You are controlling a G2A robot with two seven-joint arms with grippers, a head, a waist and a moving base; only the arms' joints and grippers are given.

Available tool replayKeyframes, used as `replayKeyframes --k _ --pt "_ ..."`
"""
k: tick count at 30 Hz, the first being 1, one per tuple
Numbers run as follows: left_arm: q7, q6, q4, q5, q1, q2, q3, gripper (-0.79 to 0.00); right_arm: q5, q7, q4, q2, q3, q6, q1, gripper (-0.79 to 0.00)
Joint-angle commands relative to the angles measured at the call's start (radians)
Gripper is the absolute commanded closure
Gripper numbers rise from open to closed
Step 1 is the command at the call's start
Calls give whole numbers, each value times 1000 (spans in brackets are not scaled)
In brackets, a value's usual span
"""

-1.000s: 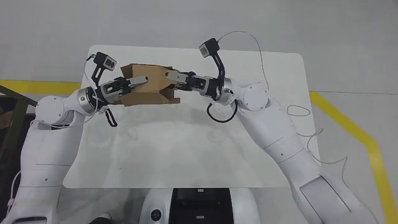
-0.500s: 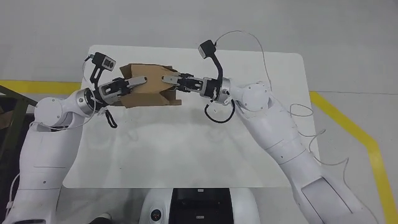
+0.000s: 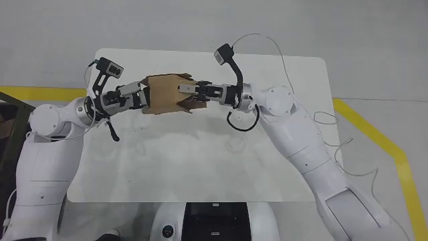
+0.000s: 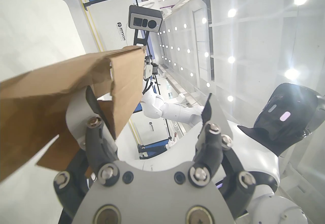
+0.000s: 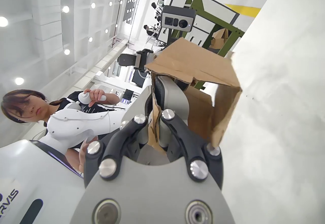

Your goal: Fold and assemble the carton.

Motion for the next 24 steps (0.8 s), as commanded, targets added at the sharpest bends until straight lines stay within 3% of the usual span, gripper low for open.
replayKeyframes --k 1,4,7,11,14,24 --pt "-3 -5 -2 21 -1 2 -4 -785 11 16 11 -1 -2 5 7 0" --pt "-15 -4 -2 28 -4 4 -4 -785 34 34 22 -2 -5 10 13 0" --pt "-31 -2 5 25 -11 4 2 -551 61 50 33 -5 -7 15 17 0" --pt "-44 -10 15 20 -28 3 20 -388 101 72 52 -9 -15 27 25 0" --pt "-52 -16 19 15 -36 3 25 -329 118 87 70 -13 -21 34 32 0" --pt "-75 -7 21 8 -39 7 25 -246 150 117 115 -20 -27 31 55 0"
